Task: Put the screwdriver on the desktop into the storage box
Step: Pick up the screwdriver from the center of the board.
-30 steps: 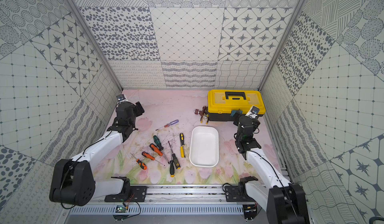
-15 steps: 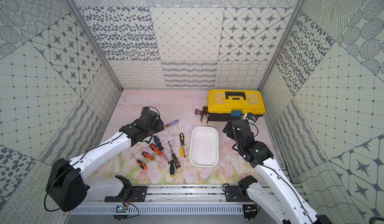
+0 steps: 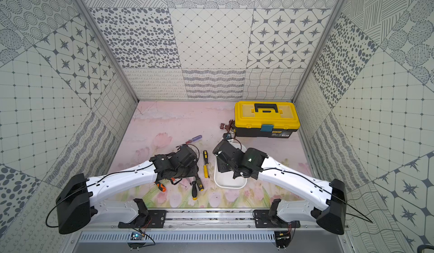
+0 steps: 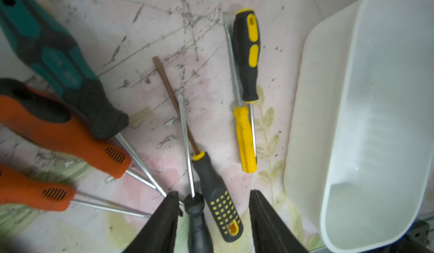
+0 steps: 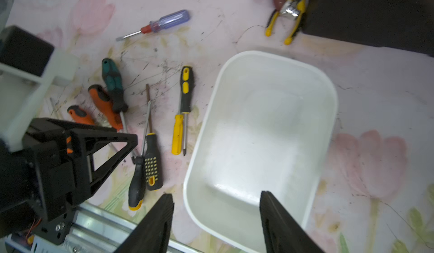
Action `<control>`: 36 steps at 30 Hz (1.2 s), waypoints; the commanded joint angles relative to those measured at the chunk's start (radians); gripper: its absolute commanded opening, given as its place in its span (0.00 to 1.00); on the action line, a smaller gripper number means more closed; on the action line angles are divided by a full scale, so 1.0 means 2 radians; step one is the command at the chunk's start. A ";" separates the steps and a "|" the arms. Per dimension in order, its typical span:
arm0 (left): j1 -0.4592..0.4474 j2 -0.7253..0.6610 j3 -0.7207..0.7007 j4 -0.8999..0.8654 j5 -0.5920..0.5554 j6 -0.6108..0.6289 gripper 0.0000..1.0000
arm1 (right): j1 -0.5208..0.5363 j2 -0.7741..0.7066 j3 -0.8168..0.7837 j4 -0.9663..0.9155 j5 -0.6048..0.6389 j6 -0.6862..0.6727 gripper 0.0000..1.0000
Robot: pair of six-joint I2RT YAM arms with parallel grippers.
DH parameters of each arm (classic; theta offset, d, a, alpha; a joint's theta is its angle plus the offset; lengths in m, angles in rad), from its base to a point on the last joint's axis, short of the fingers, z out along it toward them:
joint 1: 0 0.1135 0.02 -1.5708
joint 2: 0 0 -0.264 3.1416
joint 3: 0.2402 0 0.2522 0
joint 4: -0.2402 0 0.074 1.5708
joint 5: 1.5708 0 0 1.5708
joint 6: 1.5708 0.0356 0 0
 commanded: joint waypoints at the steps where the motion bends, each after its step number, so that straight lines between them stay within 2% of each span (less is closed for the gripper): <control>1: -0.003 -0.072 -0.031 -0.096 -0.070 -0.074 0.59 | 0.052 0.068 0.005 0.062 -0.029 0.010 0.65; 4: 0.024 -0.102 -0.029 -0.117 -0.081 -0.078 0.60 | 0.081 0.129 0.011 0.114 -0.065 0.020 0.64; 7: 0.057 -0.119 -0.026 -0.134 -0.082 -0.079 0.60 | 0.097 0.179 0.030 0.126 -0.079 0.024 0.65; 13: 0.081 -0.159 -0.041 -0.129 -0.084 -0.074 0.61 | 0.090 0.219 0.023 0.128 -0.086 0.031 0.64; 25: 0.091 -0.182 -0.068 -0.110 -0.068 -0.077 0.62 | 0.069 0.267 0.014 0.141 -0.096 0.041 0.45; 32: 0.091 -0.178 -0.073 -0.100 -0.066 -0.081 0.63 | 0.067 0.296 0.015 0.141 -0.097 0.044 0.44; 36: 0.091 -0.175 -0.072 -0.097 -0.067 -0.080 0.63 | 0.063 0.306 0.010 0.146 -0.098 0.045 0.39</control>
